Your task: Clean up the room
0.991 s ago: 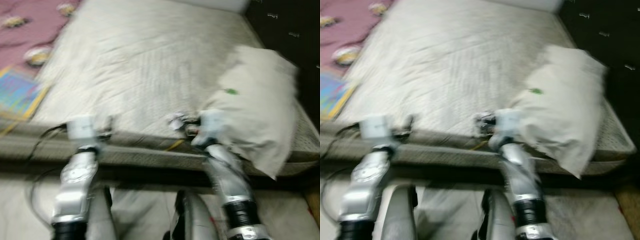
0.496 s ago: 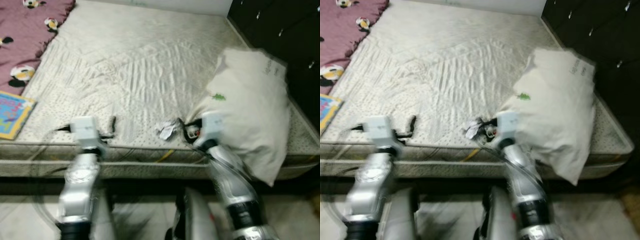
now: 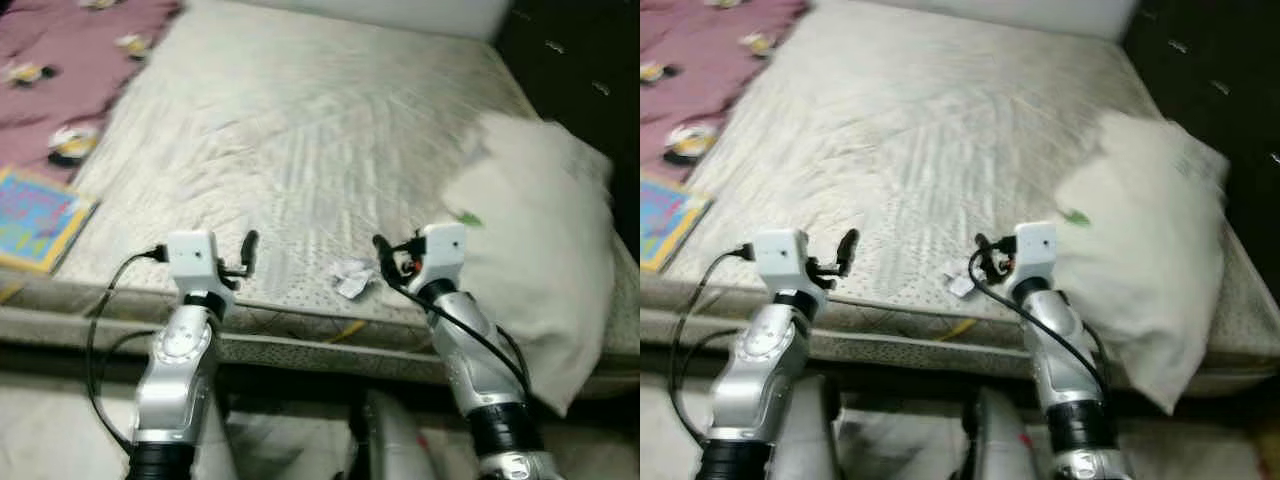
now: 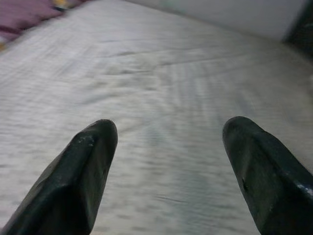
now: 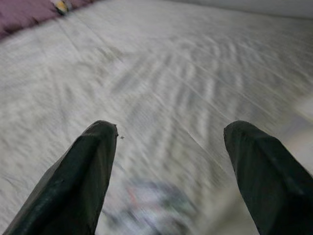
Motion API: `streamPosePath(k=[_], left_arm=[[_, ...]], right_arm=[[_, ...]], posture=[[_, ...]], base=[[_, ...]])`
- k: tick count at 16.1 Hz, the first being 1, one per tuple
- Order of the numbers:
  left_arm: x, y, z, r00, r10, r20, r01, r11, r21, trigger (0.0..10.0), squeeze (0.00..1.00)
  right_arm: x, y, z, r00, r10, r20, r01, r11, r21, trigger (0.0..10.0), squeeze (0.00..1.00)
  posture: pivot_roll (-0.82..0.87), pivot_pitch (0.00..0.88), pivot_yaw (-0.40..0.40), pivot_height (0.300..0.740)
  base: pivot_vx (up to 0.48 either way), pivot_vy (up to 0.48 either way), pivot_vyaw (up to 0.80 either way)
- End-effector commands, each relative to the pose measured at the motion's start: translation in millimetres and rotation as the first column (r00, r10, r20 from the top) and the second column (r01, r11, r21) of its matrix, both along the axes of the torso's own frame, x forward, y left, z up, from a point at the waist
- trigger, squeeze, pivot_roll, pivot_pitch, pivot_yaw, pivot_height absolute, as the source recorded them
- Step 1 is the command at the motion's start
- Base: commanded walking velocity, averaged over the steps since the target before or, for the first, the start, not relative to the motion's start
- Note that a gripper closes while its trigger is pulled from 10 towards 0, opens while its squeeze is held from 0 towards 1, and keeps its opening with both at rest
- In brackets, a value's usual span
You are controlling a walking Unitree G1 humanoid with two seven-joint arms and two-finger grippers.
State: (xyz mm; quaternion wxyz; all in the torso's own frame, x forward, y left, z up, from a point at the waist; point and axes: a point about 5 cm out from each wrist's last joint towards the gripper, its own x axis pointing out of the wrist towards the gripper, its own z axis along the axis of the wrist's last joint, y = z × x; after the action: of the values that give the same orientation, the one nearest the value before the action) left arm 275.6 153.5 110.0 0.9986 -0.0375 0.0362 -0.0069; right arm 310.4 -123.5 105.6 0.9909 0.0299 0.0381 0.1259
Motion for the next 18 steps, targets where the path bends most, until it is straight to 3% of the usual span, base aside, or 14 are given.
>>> streamPosePath(k=[1, 2, 5, 6, 7, 8, 9, 12, 14, 18], left_arm=[[0.3, -3.8, -2, 1.000, 0.001, -0.020, -0.001, 1.000, 0.010, 10.0, 0.00], [-0.9, -2.9, -3, 1.000, 0.006, -0.025, -0.006, 1.000, 0.017, 10.0, 0.00], [-24.8, 13.5, -1, 0.996, 0.063, -0.061, -0.060, 0.997, 0.056, 10.0, 0.00], [-47.9, 30.9, -4, 0.987, 0.140, -0.085, -0.131, 0.986, 0.098, 10.0, 0.00], [-54.0, 34.9, -6, 0.983, 0.156, -0.095, -0.145, 0.983, 0.111, 10.0, 0.00], [-70.9, 42.7, -5, 0.972, 0.206, -0.115, -0.193, 0.974, 0.119, 10.0, 0.00], [-81.6, 42.1, 0, 0.972, 0.196, -0.128, -0.179, 0.975, 0.129, 10.0, 0.00], [-99.3, 42.3, 5, 0.967, 0.200, -0.160, -0.178, 0.974, 0.140, 10.0, 0.00], [-100.3, 39.6, 8, 0.969, 0.187, -0.162, -0.165, 0.976, 0.141, 10.0, 0.00], [-102.2, 39.0, 15, 0.969, 0.182, -0.167, -0.158, 0.977, 0.145, 10.0, 0.00]], right_arm=[[-2.2, -8.2, -6, 0.999, -0.026, -0.020, 0.026, 1.000, -0.016, 10.0, 0.00], [-2.8, -8.0, -7, 0.999, -0.026, -0.020, 0.026, 1.000, -0.017, 10.0, 0.00], [-8.0, -6.7, -20, 0.995, 0.000, -0.095, -0.005, 0.998, -0.059, 10.0, 0.00], [-10.5, 0.5, -29, 0.989, 0.036, -0.142, -0.045, 0.997, -0.060, 10.0, 0.00], [-11.0, 2.7, -31, 0.987, 0.045, -0.152, -0.054, 0.997, -0.055, 10.0, 0.00], [-12.7, 8.3, -34, 0.984, 0.066, -0.166, -0.074, 0.996, -0.046, 10.0, 0.00], [-10.6, 14.4, -36, 0.979, 0.097, -0.178, -0.104, 0.994, -0.026, 10.0, 0.00], [-11.5, 20.4, -42, 0.973, 0.122, -0.196, -0.128, 0.992, -0.016, 10.0, 0.00], [-7.4, 22.4, -41, 0.973, 0.134, -0.187, -0.138, 0.990, -0.009, 10.0, 0.00], [17.0, 19.4, -23, 0.993, 0.077, -0.089, -0.080, 0.997, -0.024, 10.0, 0.00]], posture=[[0.05, 0.025, -0.126, 0.549], [0.05, 0.026, -0.127, 0.549], [0.07, 0.063, -0.123, 0.549], [0.11, 0.134, -0.120, 0.549], [0.11, 0.143, -0.118, 0.549], [0.14, 0.188, -0.113, 0.549], [0.16, 0.241, -0.108, 0.544], [0.18, 0.273, -0.102, 0.514], [0.18, 0.286, -0.098, 0.504], [0.21, 0.287, -0.090, 0.504]], base=[[0.000, 0.000, 0.00], [0.000, 0.000, 0.00], [0.000, 0.000, 0.00], [0.000, 0.000, 0.00], [0.000, 0.000, 0.00], [0.000, 0.000, 0.00], [0.000, 0.000, 0.00], [0.000, 0.000, 0.00], [0.000, 0.000, 0.00], [0.000, 0.000, 0.00]])
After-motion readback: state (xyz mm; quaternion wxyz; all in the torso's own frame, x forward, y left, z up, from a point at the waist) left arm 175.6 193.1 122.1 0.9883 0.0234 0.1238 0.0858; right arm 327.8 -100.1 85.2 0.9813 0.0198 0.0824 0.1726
